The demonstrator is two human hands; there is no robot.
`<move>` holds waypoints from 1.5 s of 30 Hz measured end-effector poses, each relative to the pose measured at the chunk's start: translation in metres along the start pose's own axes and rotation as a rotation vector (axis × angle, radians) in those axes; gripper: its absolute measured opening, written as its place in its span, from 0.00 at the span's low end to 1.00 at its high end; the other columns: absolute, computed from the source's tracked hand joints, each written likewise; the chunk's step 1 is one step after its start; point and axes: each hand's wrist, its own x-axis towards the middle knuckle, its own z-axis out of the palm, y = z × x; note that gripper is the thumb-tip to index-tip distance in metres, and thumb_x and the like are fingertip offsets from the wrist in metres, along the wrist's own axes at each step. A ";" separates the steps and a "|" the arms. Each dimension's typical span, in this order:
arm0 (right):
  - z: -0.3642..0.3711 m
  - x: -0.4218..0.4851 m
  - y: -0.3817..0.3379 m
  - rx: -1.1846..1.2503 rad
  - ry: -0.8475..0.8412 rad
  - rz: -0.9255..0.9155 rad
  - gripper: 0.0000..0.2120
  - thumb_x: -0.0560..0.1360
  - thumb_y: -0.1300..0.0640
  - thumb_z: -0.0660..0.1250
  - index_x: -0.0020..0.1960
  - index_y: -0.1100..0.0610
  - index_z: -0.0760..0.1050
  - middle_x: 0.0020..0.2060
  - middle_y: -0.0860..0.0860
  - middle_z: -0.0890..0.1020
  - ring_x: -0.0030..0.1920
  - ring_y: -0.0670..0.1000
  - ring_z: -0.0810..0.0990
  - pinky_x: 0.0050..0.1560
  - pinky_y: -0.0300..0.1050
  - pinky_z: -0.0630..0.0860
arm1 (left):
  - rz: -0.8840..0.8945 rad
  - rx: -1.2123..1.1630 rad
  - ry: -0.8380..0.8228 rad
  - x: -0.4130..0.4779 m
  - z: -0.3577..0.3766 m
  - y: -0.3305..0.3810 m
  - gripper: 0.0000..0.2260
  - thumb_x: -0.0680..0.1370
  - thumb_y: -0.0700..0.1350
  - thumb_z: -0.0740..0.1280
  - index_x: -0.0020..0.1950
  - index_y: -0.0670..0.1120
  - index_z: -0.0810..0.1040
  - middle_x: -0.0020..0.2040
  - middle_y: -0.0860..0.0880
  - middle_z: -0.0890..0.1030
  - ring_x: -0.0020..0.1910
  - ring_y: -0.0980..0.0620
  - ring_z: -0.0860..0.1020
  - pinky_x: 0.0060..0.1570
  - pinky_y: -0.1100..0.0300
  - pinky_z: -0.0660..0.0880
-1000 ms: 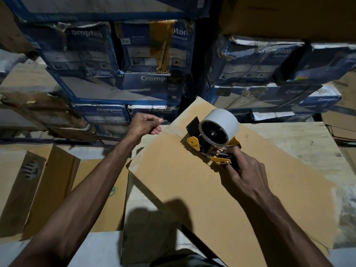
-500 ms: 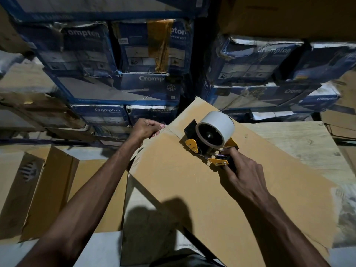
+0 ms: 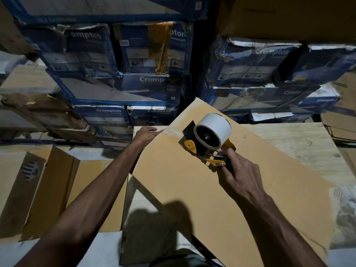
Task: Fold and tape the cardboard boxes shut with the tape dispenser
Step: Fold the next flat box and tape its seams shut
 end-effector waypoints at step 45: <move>-0.045 -0.037 0.028 -0.154 -0.081 -0.125 0.16 0.79 0.53 0.69 0.54 0.48 0.60 0.40 0.43 0.75 0.35 0.51 0.73 0.32 0.43 0.67 | 0.894 1.016 -0.119 -0.053 0.007 -0.005 0.51 0.75 0.78 0.55 0.85 0.50 0.38 0.84 0.55 0.35 0.82 0.59 0.37 0.79 0.51 0.53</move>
